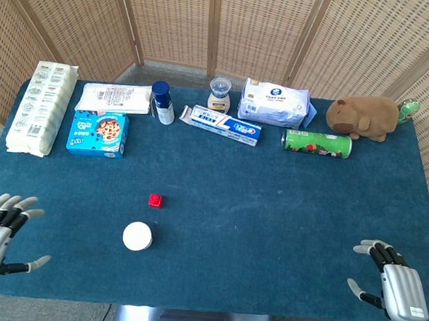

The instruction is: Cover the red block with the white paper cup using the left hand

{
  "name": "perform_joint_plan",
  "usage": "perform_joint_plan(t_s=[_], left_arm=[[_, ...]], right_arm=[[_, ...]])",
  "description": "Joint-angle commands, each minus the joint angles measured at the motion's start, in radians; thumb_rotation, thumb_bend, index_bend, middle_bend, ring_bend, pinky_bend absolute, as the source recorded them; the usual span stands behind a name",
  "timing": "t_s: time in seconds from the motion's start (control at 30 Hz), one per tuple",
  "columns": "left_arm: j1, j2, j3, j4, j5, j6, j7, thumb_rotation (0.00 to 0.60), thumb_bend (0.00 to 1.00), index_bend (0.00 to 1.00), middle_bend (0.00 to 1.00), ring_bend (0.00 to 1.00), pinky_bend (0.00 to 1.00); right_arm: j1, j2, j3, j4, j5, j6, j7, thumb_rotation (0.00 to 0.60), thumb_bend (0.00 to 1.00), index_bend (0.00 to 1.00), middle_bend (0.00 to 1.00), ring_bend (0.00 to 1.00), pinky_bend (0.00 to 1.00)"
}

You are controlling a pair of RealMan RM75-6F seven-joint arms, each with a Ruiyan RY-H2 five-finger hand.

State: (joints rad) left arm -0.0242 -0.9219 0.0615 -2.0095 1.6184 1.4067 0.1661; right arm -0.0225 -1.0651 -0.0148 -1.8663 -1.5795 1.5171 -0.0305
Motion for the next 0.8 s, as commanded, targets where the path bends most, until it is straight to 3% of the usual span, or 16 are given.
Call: perform_joint_plan(t_s=[0.03,0.33,0.8], left_arm=[[-0.070,0.012,-0.017,-0.042,-0.012,-0.095,0.069,0.332,0.13,0.24,0.15,0.00,0.01],[-0.189,-0.022,-0.058,-0.109,-0.100,-0.262,0.273,0.449,0.14,0.24,0.15,0.00,0.01],[-0.321,-0.264,-0.111,-0.083,-0.327,-0.360,0.537,0.495,0.15,0.24,0.09,0.00,0.00]], right_arm=[[-0.003,0.002,-0.002,-0.003,-0.006,0.006,0.001,0.600,0.26,0.34,0.29,0.22,0.29],[-0.026,0.022,-0.003,0.000,-0.017,0.050,0.015,0.600,0.26,0.34,0.29,0.22,0.29],[-0.050,0.041,-0.002,0.005,-0.009,0.083,0.033,0.600,0.26,0.34,0.29,0.22,0.29]])
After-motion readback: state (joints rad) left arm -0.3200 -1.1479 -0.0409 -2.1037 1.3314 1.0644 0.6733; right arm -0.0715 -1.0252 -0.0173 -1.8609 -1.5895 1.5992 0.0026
